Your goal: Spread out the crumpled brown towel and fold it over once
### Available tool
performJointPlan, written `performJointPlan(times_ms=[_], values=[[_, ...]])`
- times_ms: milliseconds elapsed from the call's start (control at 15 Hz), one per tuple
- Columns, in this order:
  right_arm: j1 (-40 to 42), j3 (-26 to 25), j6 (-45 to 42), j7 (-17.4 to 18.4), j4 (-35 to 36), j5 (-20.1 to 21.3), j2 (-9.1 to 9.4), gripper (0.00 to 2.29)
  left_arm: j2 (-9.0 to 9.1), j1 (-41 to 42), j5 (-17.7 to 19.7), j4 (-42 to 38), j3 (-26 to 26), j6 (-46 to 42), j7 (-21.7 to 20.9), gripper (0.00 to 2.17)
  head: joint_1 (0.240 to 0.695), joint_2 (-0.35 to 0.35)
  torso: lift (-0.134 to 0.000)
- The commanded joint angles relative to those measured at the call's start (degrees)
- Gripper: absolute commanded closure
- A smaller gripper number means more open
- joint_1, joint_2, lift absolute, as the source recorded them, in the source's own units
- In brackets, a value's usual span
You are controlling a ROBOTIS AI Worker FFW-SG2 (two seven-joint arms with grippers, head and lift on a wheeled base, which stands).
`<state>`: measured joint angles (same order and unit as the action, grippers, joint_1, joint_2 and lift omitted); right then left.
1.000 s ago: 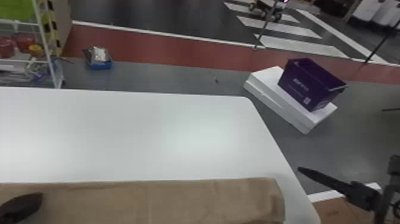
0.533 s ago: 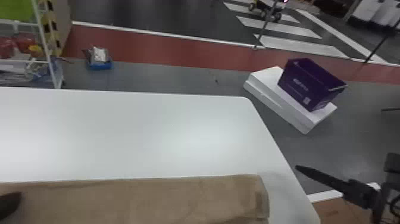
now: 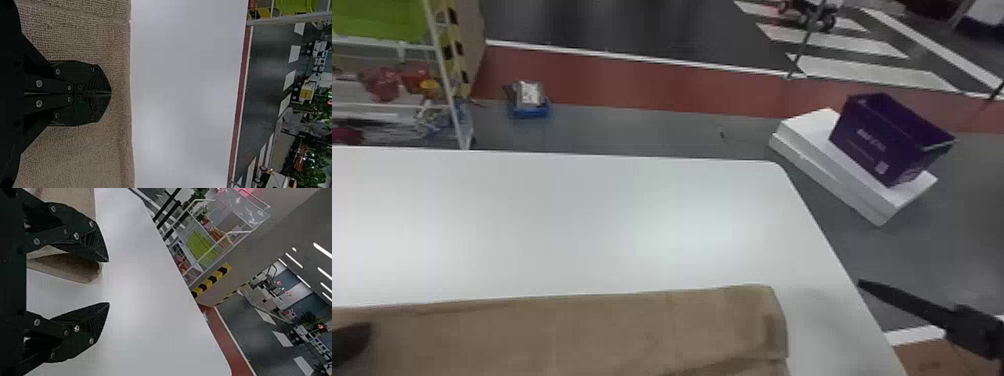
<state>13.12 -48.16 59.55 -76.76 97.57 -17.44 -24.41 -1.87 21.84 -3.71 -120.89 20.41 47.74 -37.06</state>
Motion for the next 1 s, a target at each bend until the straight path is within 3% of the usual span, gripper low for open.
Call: performJointPlan(times_ms=[0, 267, 600, 933], values=[[2.0, 0.7, 0.17, -0.41, 4.03, 0.65, 1.21, 0.59, 0.12, 1.63, 3.36, -3.74, 0.86, 0.56, -0.55, 1.88, 0.695, -0.255, -0.123], [6.04, 5.0, -1.76, 0.03, 10.18, 5.05, 4.55, 0.59, 0.56, 2.16, 6.0, -6.99, 0.77, 3.9, -2.13, 1.88, 0.695, -0.238, -0.123], [7.71, 10.63, -8.26, 1.53, 11.41, 10.76, 6.66, 0.59, 0.47, 2.16, 6.26, -7.34, 0.94, 5.3, -2.49, 1.88, 0.695, -0.208, -0.123], [8.59, 14.41, -11.08, 1.61, 11.94, 13.31, 6.57, 0.59, 0.2, 1.89, 5.91, -6.72, 1.12, 5.66, -2.57, 1.88, 0.695, -0.163, -0.123]])
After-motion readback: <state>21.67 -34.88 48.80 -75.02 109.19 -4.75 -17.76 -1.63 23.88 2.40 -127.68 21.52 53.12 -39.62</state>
